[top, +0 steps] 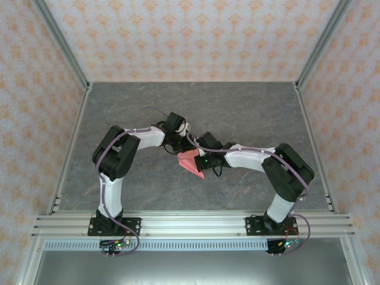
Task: Fold a paper plane with a square sheet of paper (fold left side to right side)
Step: Third fold the triangle at the center of the table.
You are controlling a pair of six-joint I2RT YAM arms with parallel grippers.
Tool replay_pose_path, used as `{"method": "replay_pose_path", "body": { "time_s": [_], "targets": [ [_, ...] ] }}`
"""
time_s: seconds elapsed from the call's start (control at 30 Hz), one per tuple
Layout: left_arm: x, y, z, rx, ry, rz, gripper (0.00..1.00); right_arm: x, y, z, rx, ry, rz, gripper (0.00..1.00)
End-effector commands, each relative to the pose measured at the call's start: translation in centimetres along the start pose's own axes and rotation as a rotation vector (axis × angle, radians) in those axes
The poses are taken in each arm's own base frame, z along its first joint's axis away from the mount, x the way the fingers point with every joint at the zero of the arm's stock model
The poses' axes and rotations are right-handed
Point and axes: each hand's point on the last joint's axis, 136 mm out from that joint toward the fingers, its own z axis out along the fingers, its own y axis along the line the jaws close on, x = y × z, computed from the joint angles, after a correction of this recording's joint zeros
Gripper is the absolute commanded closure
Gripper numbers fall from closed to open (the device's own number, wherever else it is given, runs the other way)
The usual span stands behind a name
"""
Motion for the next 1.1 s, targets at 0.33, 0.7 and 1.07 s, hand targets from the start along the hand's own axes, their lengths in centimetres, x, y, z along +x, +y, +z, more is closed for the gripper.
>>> {"method": "replay_pose_path", "body": {
  "time_s": [0.33,0.7,1.07],
  "targets": [
    [2.3,2.3,1.5,-0.089,0.080,-0.021,0.85,1.3,-1.2,1.1,0.048,0.065,0.014,1.00],
    [1.2,0.9,0.4,-0.088,0.071,0.009,0.80,3.4,-1.8,1.7,0.062,0.136,0.011,1.00],
    [-1.5,-0.5,-2.4,-0.093,0.037,0.040,0.78,3.9,-1.7,1.9,0.050,0.142,0.023,1.00]
  ]
}}
